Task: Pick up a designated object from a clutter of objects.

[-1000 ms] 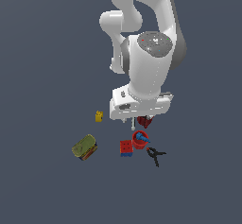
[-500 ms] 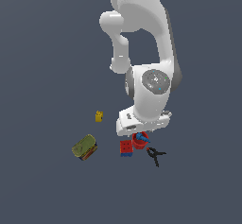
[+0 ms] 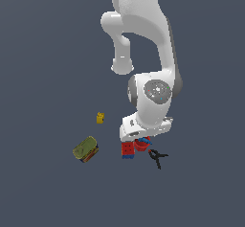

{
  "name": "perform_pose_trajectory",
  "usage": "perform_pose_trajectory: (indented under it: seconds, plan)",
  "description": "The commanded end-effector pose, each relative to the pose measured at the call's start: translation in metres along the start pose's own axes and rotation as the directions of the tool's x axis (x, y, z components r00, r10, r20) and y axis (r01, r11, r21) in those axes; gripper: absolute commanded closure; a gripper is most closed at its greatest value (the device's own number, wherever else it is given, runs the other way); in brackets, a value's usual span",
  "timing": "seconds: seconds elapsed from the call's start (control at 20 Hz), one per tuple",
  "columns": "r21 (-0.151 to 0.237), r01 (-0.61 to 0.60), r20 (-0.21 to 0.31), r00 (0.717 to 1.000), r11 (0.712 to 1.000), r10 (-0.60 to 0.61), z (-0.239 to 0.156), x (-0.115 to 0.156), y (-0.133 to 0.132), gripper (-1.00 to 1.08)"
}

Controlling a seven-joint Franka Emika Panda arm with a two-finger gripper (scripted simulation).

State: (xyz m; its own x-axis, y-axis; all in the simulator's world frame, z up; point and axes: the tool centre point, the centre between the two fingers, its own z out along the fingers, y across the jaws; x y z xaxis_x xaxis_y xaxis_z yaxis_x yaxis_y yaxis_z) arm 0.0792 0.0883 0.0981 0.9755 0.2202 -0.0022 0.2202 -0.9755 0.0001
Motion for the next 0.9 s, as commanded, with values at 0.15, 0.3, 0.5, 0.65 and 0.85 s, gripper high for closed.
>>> perform_pose_trajectory:
  seconds: [0.15, 0.3, 0.5, 0.65, 0.85]
  plan:
    - [0.0, 0.0, -0.001, 1.0, 1.0, 0.0, 0.01, 0.0, 0.0, -0.92]
    - [0.0, 0.001, -0.001, 1.0, 1.0, -0.001, 0.025, 0.0, 0.0, -0.92]
    - [0.0, 0.001, -0.002, 1.0, 1.0, -0.001, 0.044, -0.001, 0.0, -0.92]
    - [0.0, 0.001, -0.002, 1.0, 1.0, -0.001, 0.05, 0.0, 0.0, -0.92]
    - [0.0, 0.001, -0.002, 1.0, 1.0, -0.001, 0.051, 0.001, 0.0, 1.08]
